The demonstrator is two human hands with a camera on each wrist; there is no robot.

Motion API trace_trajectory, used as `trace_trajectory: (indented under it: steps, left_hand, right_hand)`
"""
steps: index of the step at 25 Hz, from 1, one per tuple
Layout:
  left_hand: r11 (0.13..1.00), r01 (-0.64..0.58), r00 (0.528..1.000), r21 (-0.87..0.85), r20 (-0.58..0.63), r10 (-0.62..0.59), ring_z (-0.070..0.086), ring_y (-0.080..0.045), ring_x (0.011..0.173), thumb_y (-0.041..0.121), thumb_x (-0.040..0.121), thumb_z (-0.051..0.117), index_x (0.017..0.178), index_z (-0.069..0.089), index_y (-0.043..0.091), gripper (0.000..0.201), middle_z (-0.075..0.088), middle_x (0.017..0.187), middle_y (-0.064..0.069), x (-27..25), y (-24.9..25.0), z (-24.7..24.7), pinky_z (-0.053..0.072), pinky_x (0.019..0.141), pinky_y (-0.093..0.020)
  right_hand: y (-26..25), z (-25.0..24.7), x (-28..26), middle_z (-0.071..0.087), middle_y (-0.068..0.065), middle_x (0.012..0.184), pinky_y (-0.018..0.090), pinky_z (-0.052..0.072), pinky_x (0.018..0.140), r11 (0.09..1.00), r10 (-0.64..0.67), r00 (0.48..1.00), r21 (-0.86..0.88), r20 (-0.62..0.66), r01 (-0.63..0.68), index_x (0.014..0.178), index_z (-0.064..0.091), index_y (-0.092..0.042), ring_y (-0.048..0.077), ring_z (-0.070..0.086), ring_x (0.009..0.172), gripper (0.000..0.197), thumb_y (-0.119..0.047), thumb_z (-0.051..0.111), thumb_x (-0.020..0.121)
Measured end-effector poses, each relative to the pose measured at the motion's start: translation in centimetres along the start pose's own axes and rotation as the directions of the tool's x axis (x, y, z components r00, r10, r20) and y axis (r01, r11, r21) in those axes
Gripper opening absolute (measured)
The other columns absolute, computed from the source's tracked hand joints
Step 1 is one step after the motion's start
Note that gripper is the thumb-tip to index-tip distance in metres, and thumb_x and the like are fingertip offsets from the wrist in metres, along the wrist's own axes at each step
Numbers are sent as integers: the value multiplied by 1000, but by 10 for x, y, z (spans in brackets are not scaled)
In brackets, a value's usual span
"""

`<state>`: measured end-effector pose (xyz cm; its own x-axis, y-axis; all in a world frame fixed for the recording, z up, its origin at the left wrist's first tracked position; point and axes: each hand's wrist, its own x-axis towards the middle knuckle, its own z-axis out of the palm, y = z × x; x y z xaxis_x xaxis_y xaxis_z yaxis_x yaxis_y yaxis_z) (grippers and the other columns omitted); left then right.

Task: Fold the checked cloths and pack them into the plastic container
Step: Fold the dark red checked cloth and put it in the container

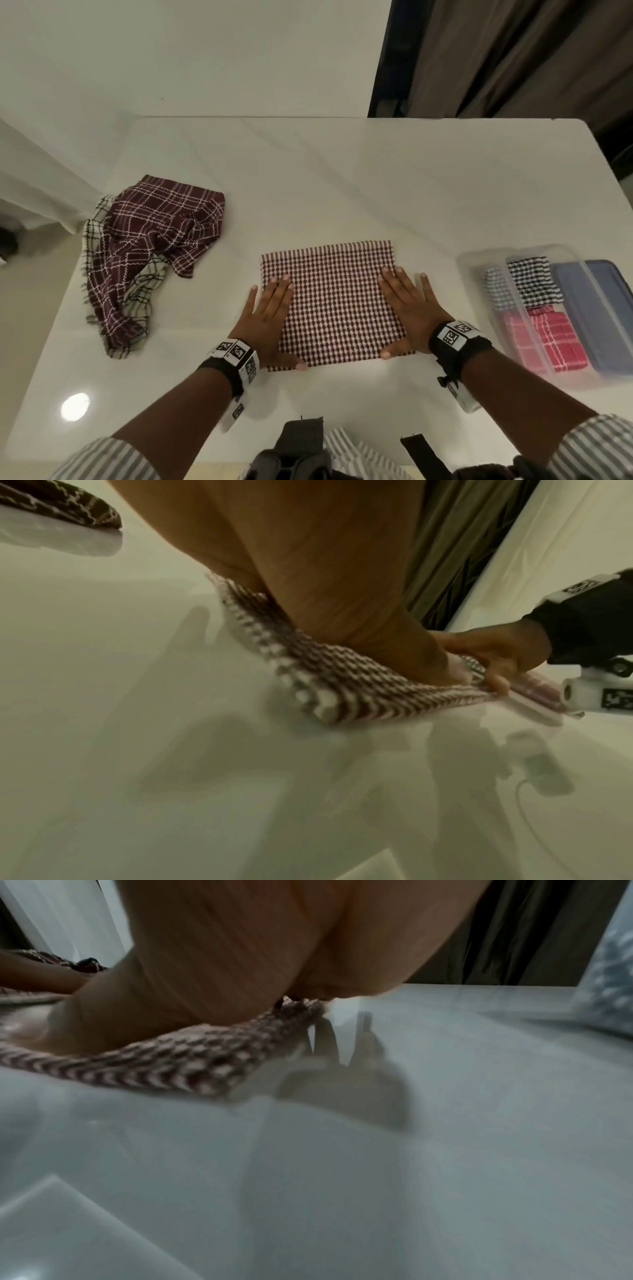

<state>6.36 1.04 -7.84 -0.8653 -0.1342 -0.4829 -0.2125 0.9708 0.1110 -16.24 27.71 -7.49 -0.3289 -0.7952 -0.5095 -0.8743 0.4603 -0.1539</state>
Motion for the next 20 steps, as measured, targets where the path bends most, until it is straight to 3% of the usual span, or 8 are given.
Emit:
trace_trajectory:
  steps: [2,5,8,11,13,15,18,20]
  left_hand:
    - [999,-28,999,-30,-24,28,-17,-25,150,96,66,31,155,-10,16,127,-16,163,-4,-5,19,-6,-7,120,-55]
    - [990,-120,992,-80,-50,116,3,-20,152,71,85,43,156,9,27,90,6,165,3,-15,58,-10,5,122,-51]
    - [993,-38,995,-113,-96,27,2,-19,152,34,94,46,156,7,25,74,3,165,3,-21,80,0,13,123,-47]
    - [993,15,995,-114,-97,-26,-1,-18,152,9,95,43,156,3,27,75,-1,165,6,-23,71,7,12,124,-43]
    - [990,20,991,-138,-125,-38,6,-17,152,4,96,40,156,9,30,72,6,164,8,-27,56,6,15,123,-40]
    - [974,48,978,-221,-186,-91,25,-20,148,7,97,42,152,29,30,62,28,160,4,-35,42,2,22,120,-35]
    - [890,160,936,-427,-220,-274,60,-23,119,25,98,51,132,59,31,36,63,132,-4,-47,24,-6,47,102,-35]
    - [796,184,884,-576,-258,-391,68,-20,101,31,94,61,117,69,25,25,73,112,-2,-54,15,-7,53,87,-28]
  right_hand:
    - [-17,3,-1,-13,5,163,58,-11,117,998,-35,997,40,-70,38,154,-11,-22,27,-11,149,134,-91,50,56]
    - [-50,11,-1,25,1,156,54,14,119,985,-153,975,54,-158,163,150,24,-29,26,25,142,104,-74,61,63]
    - [-73,15,0,32,2,154,48,27,114,989,-137,978,36,-155,144,146,34,-26,26,32,138,87,-58,64,71]
    - [-72,16,-7,31,0,155,47,30,115,995,-75,979,44,-189,84,148,33,-25,25,32,139,74,-27,63,80]
    - [-62,16,-12,28,1,157,43,26,116,996,-30,978,70,-208,46,150,30,-25,24,29,141,71,-14,58,86]
    - [-48,13,-20,30,2,157,37,26,117,987,38,970,163,-238,2,148,35,-22,24,30,141,63,-11,55,90]
    - [-29,4,-33,51,5,143,30,32,111,933,143,959,356,-244,-49,135,55,-18,24,44,132,43,-11,55,92]
    - [-23,1,-44,61,5,130,27,36,104,887,210,938,456,-276,-64,125,63,-18,23,52,121,33,-12,56,93]
